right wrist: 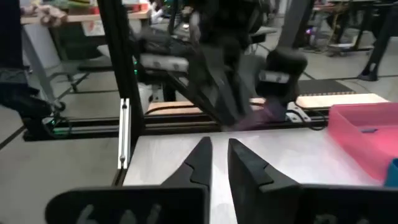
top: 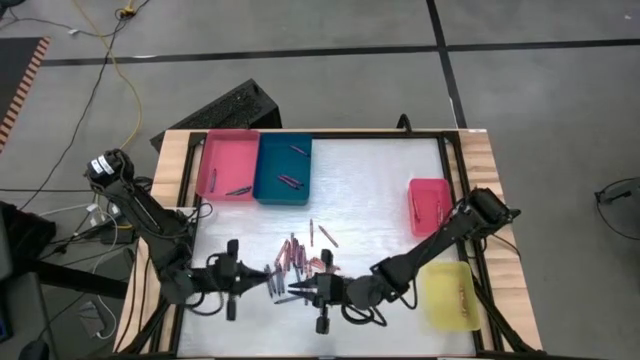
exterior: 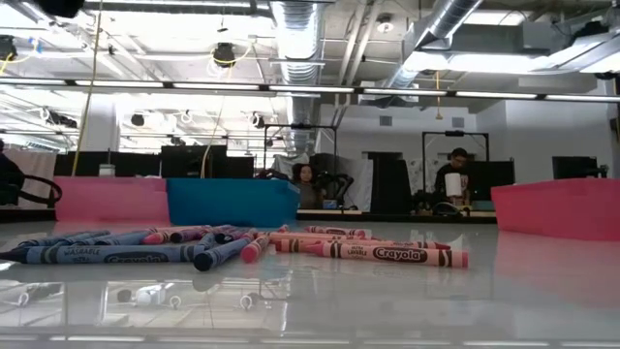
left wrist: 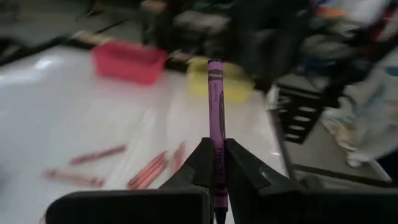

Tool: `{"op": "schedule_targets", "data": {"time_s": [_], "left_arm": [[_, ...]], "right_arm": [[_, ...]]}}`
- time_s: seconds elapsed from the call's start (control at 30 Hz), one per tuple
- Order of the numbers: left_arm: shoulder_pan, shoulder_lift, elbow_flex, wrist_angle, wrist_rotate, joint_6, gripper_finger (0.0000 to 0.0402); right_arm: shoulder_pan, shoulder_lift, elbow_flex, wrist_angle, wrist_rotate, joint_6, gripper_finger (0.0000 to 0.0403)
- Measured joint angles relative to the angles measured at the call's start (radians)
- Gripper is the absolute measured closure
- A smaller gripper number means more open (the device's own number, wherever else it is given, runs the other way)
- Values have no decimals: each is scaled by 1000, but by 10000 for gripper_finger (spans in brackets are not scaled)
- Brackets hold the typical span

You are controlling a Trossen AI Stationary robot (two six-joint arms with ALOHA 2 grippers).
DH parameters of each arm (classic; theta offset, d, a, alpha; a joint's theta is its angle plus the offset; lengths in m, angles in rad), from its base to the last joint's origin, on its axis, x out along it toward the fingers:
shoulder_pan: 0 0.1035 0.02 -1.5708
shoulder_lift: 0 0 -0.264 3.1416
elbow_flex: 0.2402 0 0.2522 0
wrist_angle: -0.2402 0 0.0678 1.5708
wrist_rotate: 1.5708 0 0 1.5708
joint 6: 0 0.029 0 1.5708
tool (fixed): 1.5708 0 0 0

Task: Sort crayons
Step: Put the purple crayon into the blue bin

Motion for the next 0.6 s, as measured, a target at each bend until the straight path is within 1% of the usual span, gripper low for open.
{"op": "schedule_targets", "data": {"time_s": [0.07,0.17,0.23,0.3,0.47,0.53,0.6], "left_arm": [[-13,0,-5,88,17,102,394],[-36,0,-27,238,23,258,394],[-44,0,-46,324,28,341,394],[-45,0,-68,392,61,397,394],[-25,0,-151,562,142,453,394],[-9,0,-187,613,156,454,394],[9,0,-212,655,179,454,394]], "right_arm": [[-13,0,-1,-3,-24,1,340],[-28,0,-1,-1,-27,-3,314],[-36,0,-1,9,-28,-23,287],[-40,0,-1,32,-28,-45,254],[-55,0,-1,71,-28,-53,171],[-60,0,-1,95,-28,-67,150],[-65,-1,-1,104,-27,-80,141]]}}
